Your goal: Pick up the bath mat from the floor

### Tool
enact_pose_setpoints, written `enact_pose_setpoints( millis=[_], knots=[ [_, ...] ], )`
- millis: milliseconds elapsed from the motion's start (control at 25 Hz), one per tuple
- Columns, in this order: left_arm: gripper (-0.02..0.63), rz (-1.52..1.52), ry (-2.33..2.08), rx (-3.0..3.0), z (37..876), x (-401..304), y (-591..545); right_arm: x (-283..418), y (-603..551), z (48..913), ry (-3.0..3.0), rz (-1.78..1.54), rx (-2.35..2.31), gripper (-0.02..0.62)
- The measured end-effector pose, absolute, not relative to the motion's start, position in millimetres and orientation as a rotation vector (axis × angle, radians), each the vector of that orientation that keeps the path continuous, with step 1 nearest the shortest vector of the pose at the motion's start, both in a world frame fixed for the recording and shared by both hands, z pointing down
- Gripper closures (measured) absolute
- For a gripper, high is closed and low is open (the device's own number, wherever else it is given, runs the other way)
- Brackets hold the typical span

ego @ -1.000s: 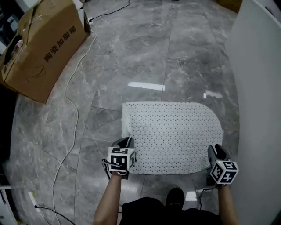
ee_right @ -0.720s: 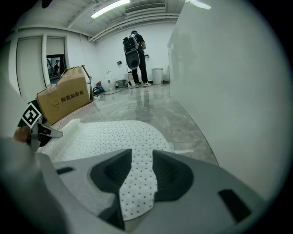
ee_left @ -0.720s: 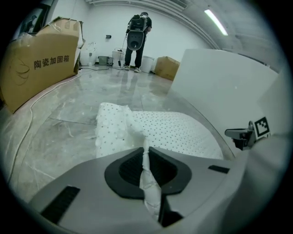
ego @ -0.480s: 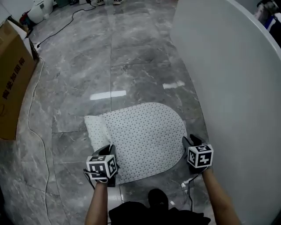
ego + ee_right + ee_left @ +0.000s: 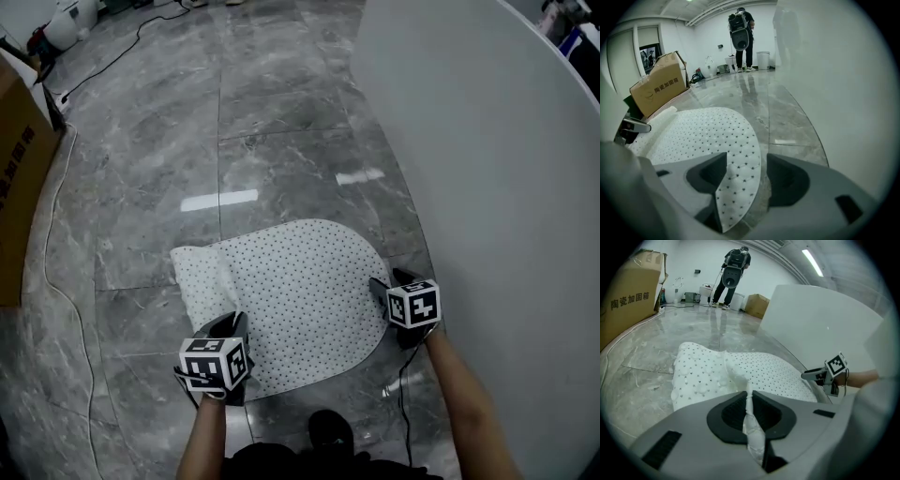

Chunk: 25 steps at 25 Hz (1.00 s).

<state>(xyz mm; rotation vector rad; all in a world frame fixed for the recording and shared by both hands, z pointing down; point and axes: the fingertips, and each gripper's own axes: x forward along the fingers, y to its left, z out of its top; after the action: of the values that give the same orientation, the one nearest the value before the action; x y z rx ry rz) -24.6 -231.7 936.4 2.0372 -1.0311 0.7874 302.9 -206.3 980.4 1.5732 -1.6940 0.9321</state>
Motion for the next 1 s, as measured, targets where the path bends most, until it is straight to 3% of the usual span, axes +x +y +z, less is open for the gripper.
enact_pose_setpoints(
  millis=[280, 1000],
  knots=[
    [0.583, 0.789, -1.051, 2.014, 943.0, -35.6, -236.2, 301.9, -216.3, 991.9, -1.665, 0.911, 1.514, 0.295],
    [0.581, 0.79, -1.066, 1.981, 947.9, -42.4, -235.0, 290.6, -214.7, 994.6, -1.701, 0.972, 1.447, 0.296]
  ],
)
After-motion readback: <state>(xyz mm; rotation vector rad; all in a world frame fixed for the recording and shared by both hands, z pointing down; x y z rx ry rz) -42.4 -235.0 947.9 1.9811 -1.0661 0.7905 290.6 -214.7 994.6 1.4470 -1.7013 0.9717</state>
